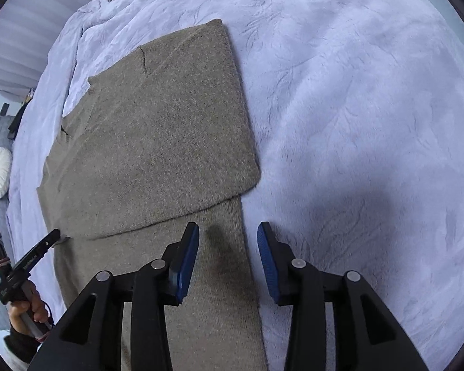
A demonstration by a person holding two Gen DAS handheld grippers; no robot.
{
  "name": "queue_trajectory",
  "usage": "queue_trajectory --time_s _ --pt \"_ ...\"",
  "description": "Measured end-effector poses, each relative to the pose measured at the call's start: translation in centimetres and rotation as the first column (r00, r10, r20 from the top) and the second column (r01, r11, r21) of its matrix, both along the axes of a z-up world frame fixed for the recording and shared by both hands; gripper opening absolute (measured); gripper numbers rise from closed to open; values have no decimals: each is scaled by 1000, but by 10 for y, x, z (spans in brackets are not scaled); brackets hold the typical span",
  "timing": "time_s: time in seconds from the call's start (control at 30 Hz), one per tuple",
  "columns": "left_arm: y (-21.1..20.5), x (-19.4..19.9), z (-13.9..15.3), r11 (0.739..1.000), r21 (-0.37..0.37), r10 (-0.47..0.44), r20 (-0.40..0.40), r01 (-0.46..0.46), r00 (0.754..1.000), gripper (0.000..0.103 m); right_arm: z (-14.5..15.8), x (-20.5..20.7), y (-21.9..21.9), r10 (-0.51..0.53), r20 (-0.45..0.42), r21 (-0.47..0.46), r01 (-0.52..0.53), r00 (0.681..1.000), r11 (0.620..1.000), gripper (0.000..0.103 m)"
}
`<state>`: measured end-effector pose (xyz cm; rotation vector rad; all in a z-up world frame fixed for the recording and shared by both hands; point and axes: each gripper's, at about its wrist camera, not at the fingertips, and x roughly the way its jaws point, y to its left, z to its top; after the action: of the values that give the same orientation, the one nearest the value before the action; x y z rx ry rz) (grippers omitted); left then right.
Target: Fold small clothes
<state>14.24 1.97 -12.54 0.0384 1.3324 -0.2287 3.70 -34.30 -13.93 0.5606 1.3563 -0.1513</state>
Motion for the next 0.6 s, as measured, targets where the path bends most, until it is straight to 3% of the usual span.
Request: queue_trajectory --time_s 0.07,0.6 --pt "-4 1 -4 1000 9 -4 0 4 1000 18 1 -7 5 -1 0 2 1 1000 1000 54" --pt "-9 -11 -3 999 49 1 -43 1 999 18 -6 -31 41 -8 -13 84 9 1000 996 54"
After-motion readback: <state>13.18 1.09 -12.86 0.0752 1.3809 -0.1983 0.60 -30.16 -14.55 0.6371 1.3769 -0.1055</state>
